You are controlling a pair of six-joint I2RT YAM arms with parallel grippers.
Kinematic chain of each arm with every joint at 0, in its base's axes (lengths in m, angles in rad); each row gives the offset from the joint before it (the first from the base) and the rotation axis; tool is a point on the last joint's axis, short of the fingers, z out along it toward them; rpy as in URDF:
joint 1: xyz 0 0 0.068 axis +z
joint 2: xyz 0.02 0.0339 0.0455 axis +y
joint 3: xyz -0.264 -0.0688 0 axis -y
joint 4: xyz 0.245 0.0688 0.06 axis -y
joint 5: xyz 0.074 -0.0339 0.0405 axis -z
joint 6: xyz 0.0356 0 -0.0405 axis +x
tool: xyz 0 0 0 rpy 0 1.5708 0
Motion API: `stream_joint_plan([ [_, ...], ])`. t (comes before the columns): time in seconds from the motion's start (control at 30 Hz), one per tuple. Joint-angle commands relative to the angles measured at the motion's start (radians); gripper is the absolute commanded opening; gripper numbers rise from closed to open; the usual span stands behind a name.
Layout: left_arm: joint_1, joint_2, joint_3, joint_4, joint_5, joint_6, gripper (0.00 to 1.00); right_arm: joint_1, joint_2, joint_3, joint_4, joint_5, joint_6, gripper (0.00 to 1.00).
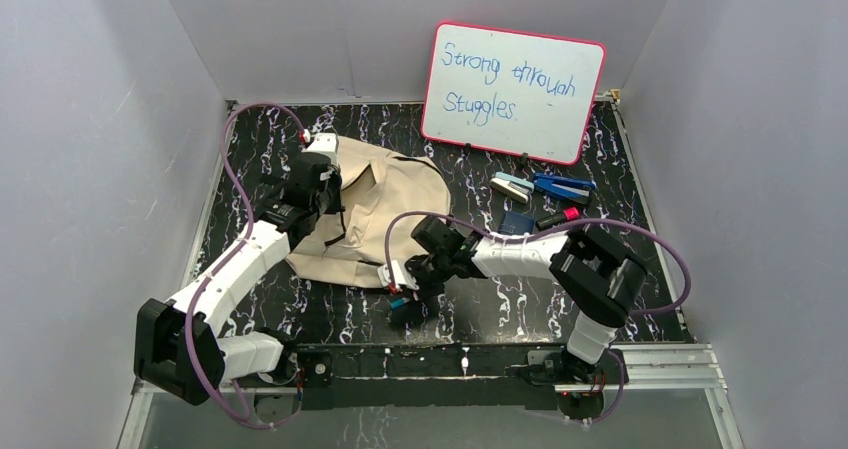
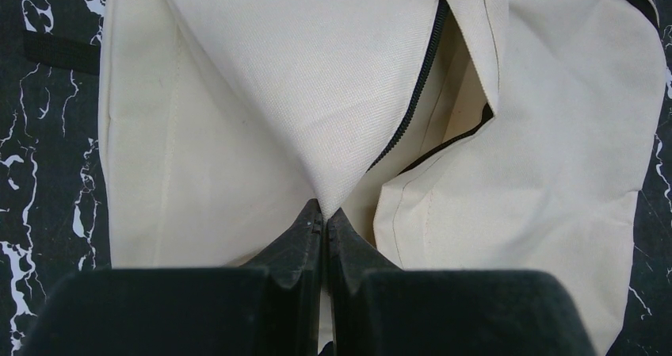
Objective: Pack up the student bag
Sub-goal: Pick up the stationery from the center of the board.
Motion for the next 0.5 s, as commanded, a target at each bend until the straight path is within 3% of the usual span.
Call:
stream_joint_plan([
  [0.0, 0.007, -0.043, -0.006, 0.010, 0.011, -0.009, 0.00, 0.006, 0.039, 0.027, -0.116, 0.053, -0.024, 0.10],
  [0.07, 0.007, -0.043, -0.006, 0.010, 0.013, -0.008, 0.00, 0.006, 0.024, 0.015, -0.120, 0.072, 0.005, 0.00],
  [0.2, 0.007, -0.047, -0.010, 0.012, 0.019, -0.018, 0.00, 0.005, -0.112, -0.075, 0.017, 0.042, 0.122, 0.00],
  [0.33, 0.007, -0.048, -0.013, 0.017, 0.027, -0.025, 0.00, 0.004, -0.259, -0.156, 0.230, 0.043, 0.373, 0.00],
  [0.47, 0.007, -0.047, -0.010, 0.018, 0.024, -0.025, 0.00, 0.003, -0.318, -0.161, 0.331, 0.140, 0.616, 0.00],
])
